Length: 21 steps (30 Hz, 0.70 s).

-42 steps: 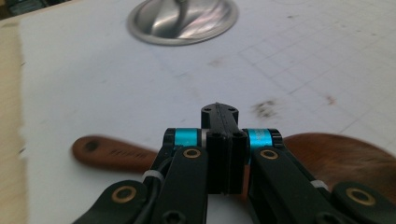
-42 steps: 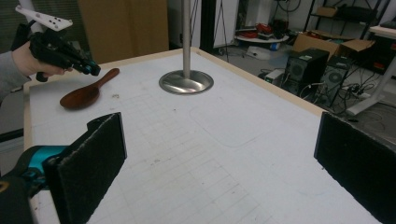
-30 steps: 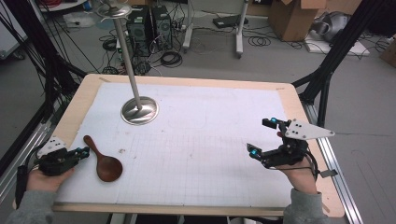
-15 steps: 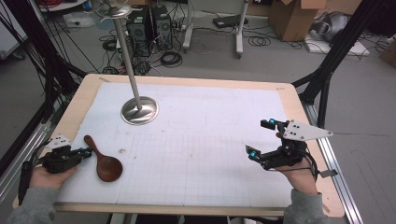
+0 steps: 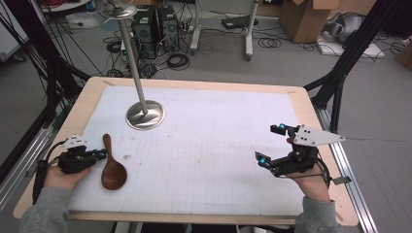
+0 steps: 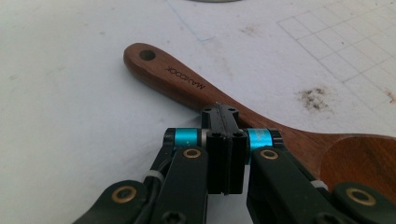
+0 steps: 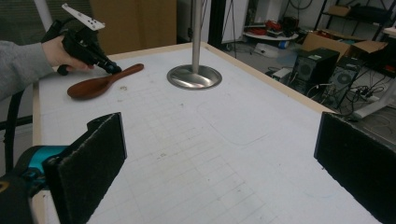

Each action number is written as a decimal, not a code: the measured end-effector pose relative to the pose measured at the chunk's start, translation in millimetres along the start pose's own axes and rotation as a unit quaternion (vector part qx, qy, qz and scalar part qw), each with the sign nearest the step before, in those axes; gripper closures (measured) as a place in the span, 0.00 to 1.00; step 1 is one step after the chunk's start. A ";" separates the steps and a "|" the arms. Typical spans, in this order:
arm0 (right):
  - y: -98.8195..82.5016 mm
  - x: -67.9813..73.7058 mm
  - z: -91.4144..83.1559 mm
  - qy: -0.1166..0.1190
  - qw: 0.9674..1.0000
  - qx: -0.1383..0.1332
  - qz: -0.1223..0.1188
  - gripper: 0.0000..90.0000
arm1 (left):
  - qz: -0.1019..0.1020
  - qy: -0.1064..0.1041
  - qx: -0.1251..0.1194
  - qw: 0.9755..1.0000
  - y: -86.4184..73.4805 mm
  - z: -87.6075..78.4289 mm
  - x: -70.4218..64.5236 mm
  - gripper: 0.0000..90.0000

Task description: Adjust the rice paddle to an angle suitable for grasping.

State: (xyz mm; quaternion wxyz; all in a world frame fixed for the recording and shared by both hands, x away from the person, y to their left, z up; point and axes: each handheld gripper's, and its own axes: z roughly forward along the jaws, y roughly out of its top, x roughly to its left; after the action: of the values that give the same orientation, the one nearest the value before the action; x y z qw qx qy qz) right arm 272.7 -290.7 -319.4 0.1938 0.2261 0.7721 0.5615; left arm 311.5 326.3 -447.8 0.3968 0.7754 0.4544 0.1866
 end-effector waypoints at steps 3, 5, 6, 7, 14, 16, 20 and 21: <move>-0.2 -0.9 -1.0 -0.002 1.000 -0.001 -0.001 0.01 | 0.008 -0.011 0.004 1.000 5.6 6.4 -4.5 1.00; -0.2 -0.7 -1.4 -0.001 1.000 0.000 0.001 0.01 | 0.015 -0.015 0.004 1.000 8.4 10.6 -9.0 1.00; -0.2 -0.6 -1.5 -0.002 1.000 0.000 0.002 0.01 | 0.019 -0.017 0.002 1.000 9.4 12.8 -11.4 1.00; -0.2 -0.7 -1.6 -0.001 1.000 -0.001 0.003 0.01 | 0.024 -0.019 0.003 1.000 10.3 14.2 -13.0 1.00; 0.8 0.6 -0.3 0.002 1.000 0.001 -0.005 0.01 | 0.033 -0.021 0.019 0.999 17.2 17.3 -15.8 1.00; 0.9 1.5 0.0 0.003 1.000 0.003 -0.003 0.01 | 0.043 -0.023 0.028 0.998 21.0 19.8 -17.4 1.00; 0.8 0.7 0.0 0.001 1.000 0.002 -0.006 0.01 | 0.053 -0.026 0.039 0.997 28.2 26.0 -22.5 1.00; 0.7 0.6 -0.2 0.002 1.000 0.002 -0.005 0.01 | 0.053 -0.028 0.042 0.997 29.6 26.8 -23.2 1.00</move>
State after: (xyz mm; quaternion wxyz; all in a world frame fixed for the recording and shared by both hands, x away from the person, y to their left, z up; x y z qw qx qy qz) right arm 272.2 -290.3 -318.7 0.1947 0.2217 0.7748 0.5591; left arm 333.4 286.5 -439.4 0.3654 0.8194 0.4090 0.1665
